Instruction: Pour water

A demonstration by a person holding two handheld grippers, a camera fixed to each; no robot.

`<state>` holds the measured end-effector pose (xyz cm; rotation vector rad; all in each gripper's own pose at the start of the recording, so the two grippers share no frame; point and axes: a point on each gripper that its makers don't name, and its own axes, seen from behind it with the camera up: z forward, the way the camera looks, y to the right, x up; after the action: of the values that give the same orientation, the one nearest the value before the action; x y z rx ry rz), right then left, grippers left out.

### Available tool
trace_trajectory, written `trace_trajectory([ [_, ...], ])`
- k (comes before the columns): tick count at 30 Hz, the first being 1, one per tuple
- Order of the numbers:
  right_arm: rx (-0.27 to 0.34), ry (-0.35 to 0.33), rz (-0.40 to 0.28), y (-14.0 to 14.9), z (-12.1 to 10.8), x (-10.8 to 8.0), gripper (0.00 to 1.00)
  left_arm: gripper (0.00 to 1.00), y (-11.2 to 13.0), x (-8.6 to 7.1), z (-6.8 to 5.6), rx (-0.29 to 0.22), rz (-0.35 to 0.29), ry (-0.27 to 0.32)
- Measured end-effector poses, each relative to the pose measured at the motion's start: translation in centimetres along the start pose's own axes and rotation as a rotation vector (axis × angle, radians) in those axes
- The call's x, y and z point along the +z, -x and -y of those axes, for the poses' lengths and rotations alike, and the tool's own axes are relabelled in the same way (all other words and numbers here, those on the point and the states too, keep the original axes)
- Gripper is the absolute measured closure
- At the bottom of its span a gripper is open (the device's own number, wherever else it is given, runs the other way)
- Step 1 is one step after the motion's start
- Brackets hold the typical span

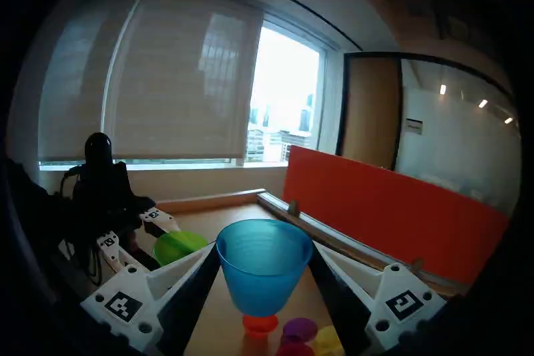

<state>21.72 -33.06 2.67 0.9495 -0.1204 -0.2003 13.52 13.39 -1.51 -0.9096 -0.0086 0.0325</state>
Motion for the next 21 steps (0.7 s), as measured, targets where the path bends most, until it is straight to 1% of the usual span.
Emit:
trace_trajectory([
  [8,0.007,0.005,0.008,1.1,-0.2,-0.7,0.09,0.21,0.9,0.3,-0.3,0.010,0.031,0.013],
  [14,0.008,-0.010,0.018,2.3,0.1,-1.4,0.09,0.21,2.0,0.5,-0.2,0.001,0.065,0.019],
  [21,0.002,-0.026,0.038,3.9,0.6,-1.9,0.09,0.21,3.3,0.5,-0.4,0.004,0.107,0.033],
])
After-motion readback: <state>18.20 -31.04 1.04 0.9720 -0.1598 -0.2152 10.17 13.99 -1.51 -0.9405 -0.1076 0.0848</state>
